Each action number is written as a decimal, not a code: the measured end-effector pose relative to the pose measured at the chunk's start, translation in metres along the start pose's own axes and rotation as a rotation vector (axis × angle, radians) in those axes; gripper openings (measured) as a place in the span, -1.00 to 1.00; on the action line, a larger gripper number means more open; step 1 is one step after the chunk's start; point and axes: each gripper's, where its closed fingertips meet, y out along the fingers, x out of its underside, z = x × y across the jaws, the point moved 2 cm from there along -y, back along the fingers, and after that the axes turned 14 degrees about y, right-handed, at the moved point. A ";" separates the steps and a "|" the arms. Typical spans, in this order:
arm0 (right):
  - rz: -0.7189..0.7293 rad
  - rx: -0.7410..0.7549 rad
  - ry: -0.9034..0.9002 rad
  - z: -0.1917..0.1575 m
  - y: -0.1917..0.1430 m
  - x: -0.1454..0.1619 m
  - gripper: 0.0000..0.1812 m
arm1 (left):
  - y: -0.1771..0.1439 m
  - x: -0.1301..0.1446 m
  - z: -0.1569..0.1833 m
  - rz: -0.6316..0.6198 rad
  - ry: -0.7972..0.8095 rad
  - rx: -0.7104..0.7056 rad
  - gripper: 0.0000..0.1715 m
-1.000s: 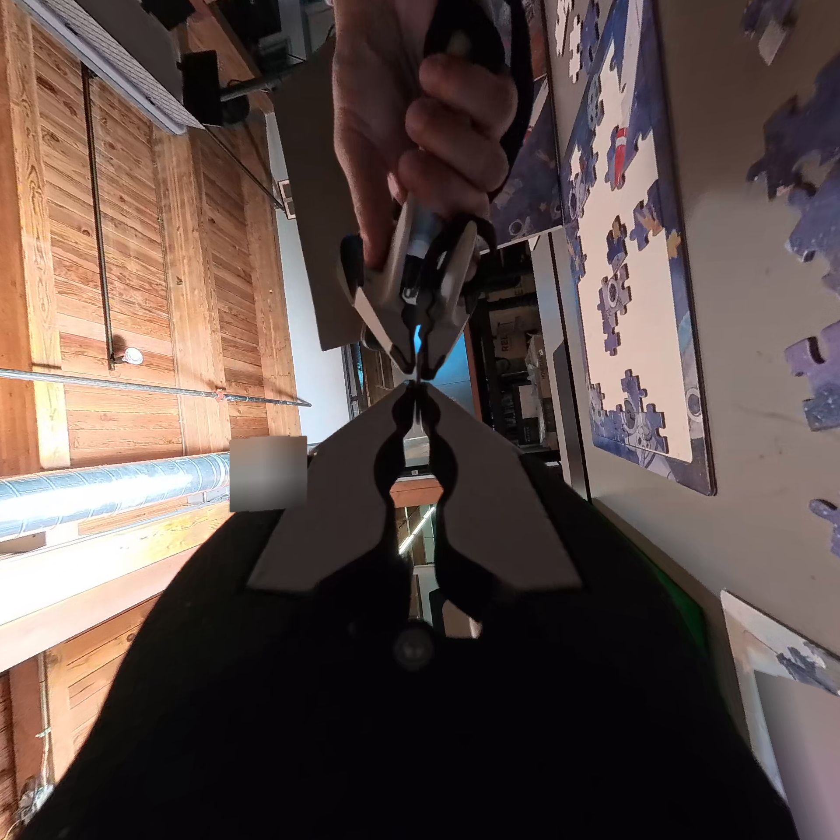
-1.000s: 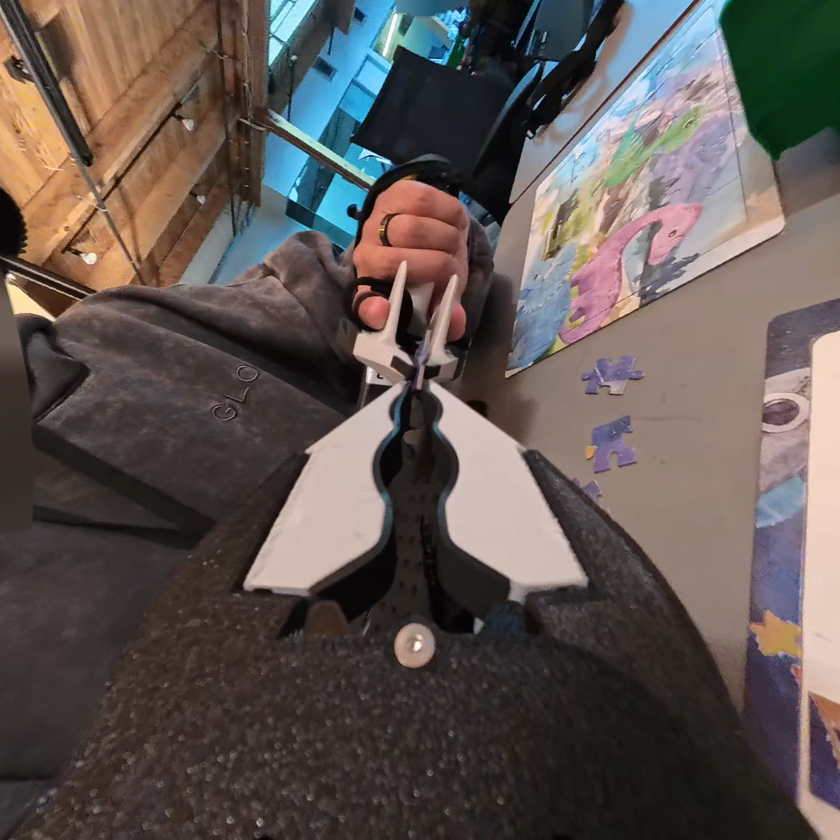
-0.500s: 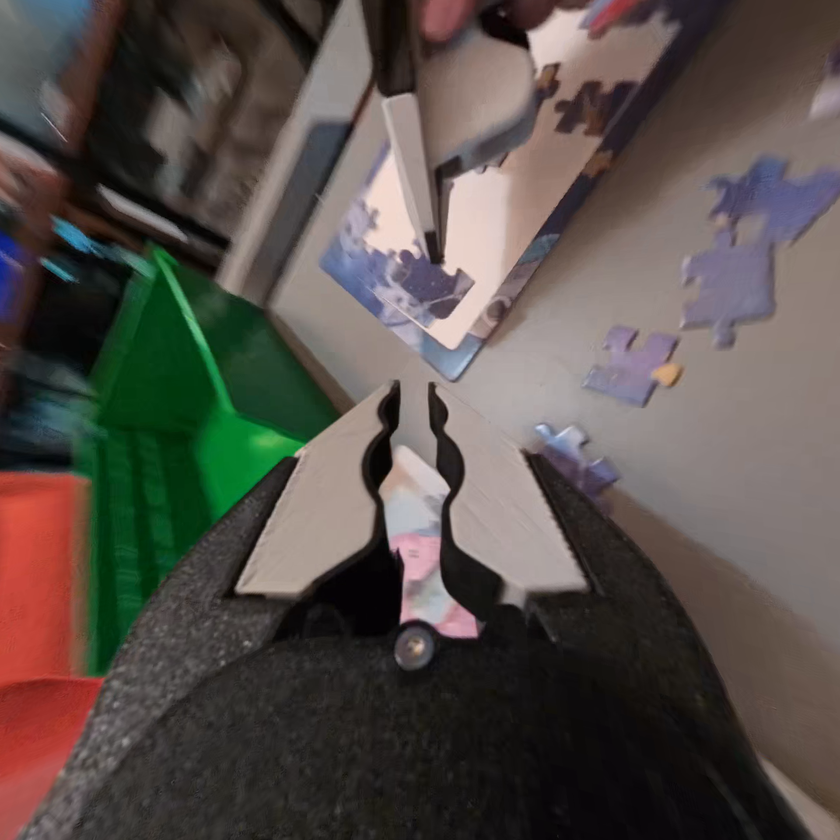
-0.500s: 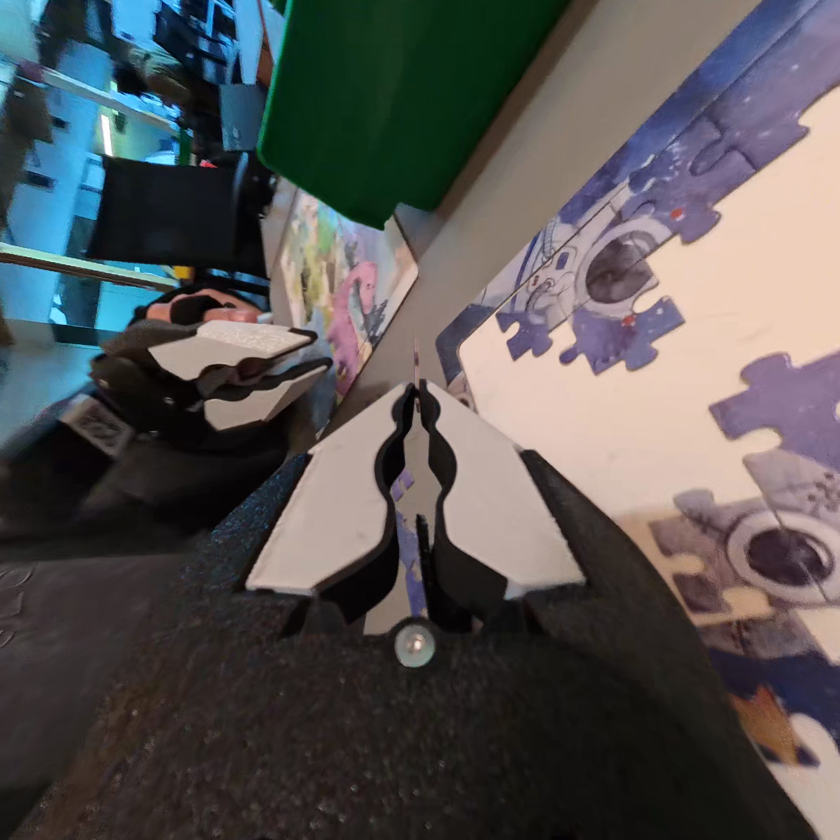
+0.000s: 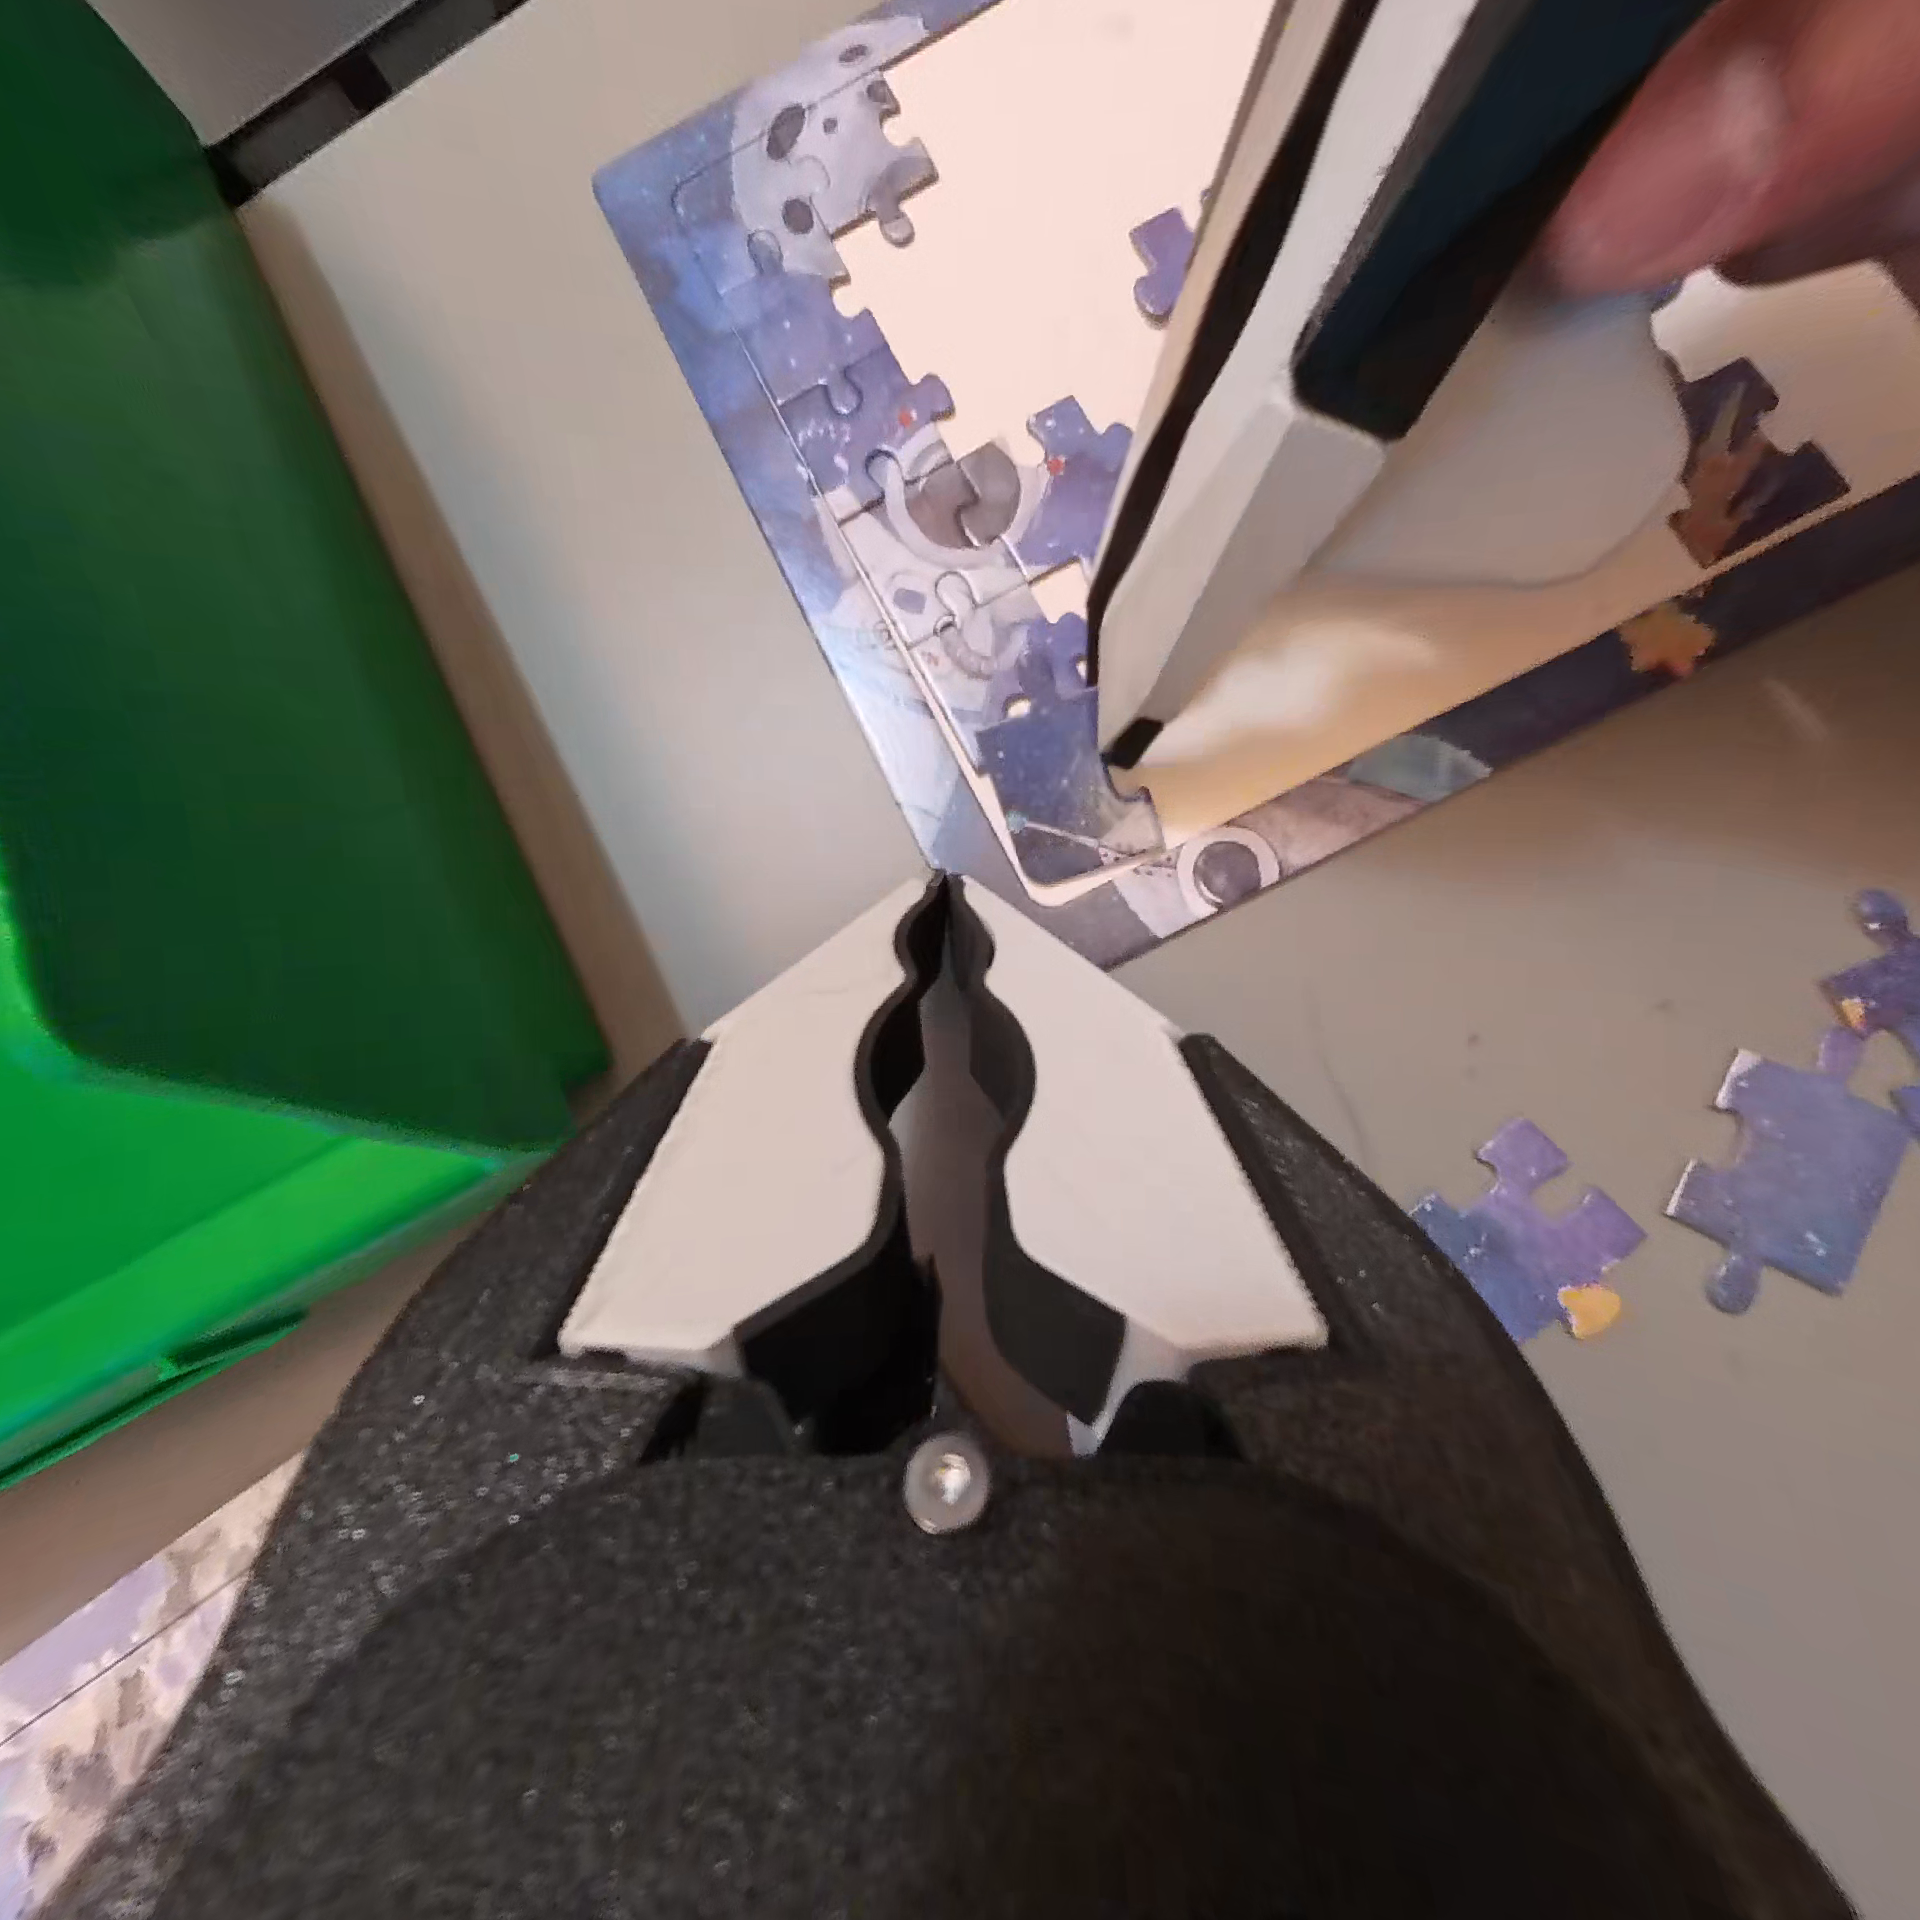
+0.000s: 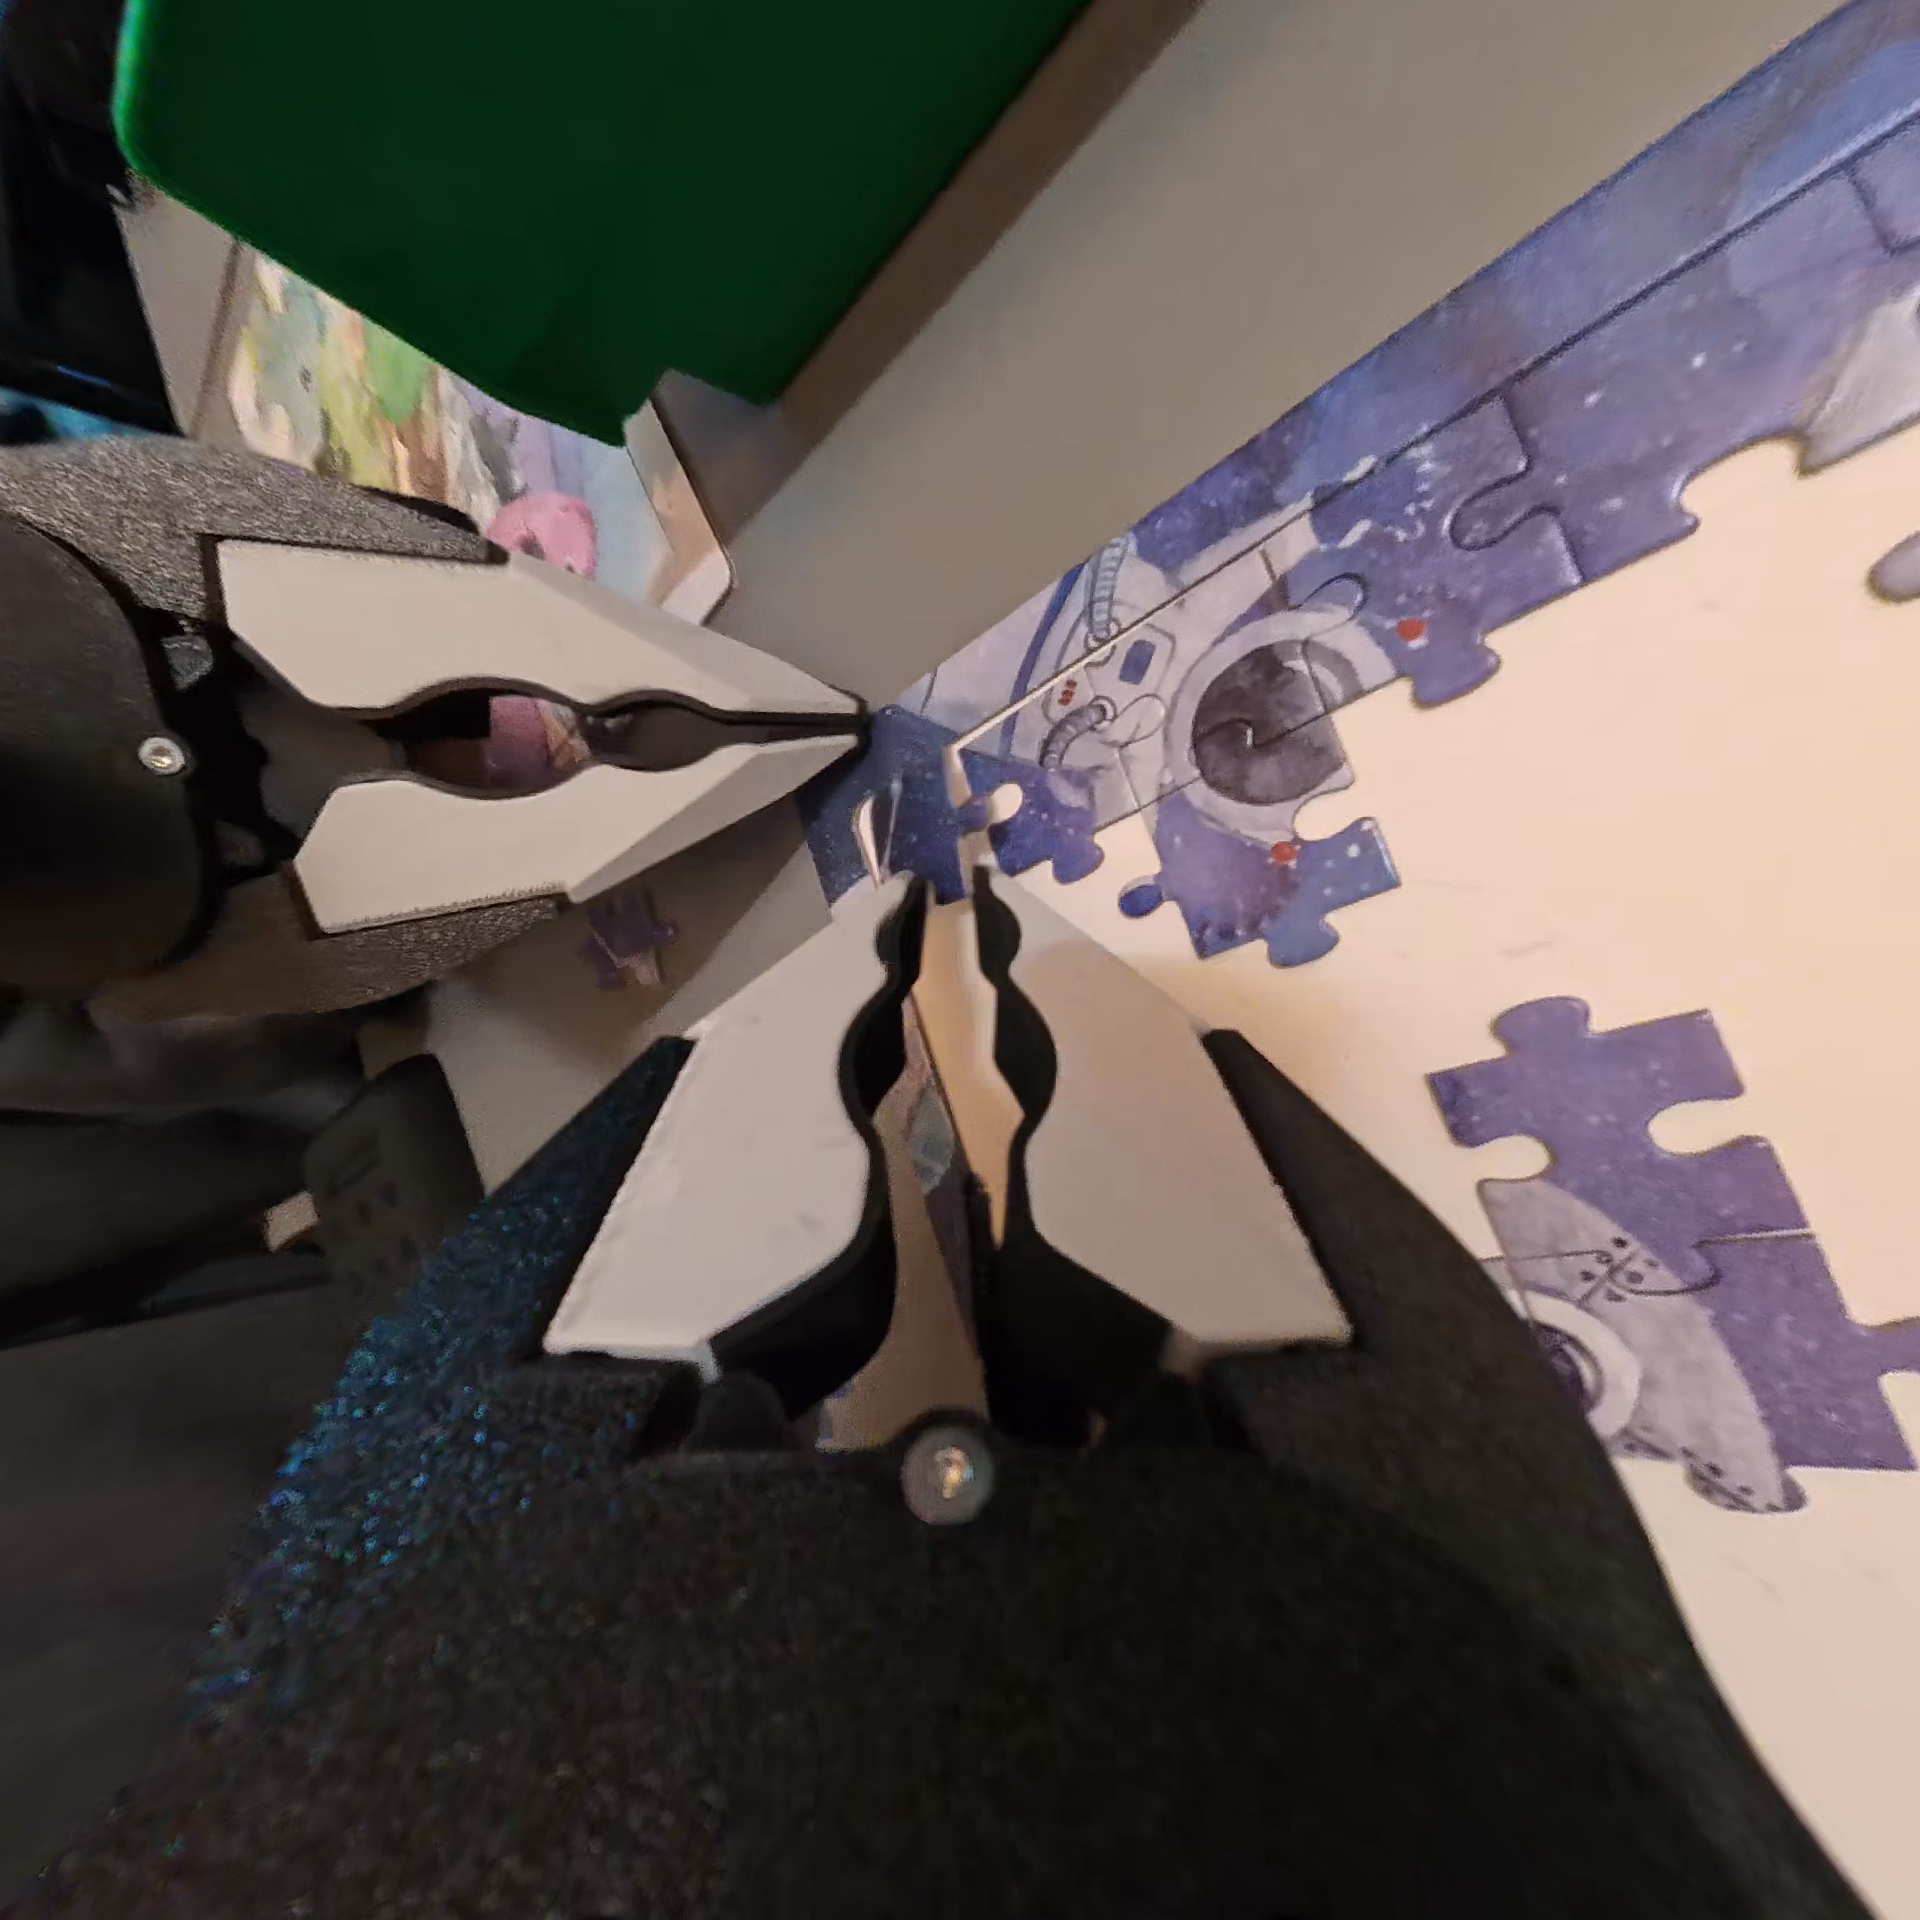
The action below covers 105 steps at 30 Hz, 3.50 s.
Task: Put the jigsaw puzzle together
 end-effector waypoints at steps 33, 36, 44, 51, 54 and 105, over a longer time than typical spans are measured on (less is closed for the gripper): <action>0.130 0.304 -0.599 -0.016 0.016 -0.007 -1.00 | 0.000 0.001 -0.002 0.030 -0.106 0.041 -1.00; 0.115 0.296 -0.571 -0.015 0.016 -0.007 -1.00 | 0.000 0.001 -0.002 0.031 -0.109 0.040 -1.00; 0.125 0.270 -0.561 -0.022 0.015 -0.002 -1.00 | 0.000 0.001 -0.002 0.035 -0.118 0.049 -1.00; 0.154 0.208 -0.534 -0.025 0.009 -0.008 -1.00 | 0.000 0.001 -0.002 0.037 -0.121 0.055 -1.00; 0.191 0.256 -0.481 -0.011 -0.008 -0.018 -1.00 | 0.000 0.001 -0.002 0.040 -0.125 0.056 -1.00; 0.168 0.325 -0.333 0.012 -0.008 -0.012 -1.00 | -0.005 -0.003 -0.007 0.023 -0.121 0.029 -1.00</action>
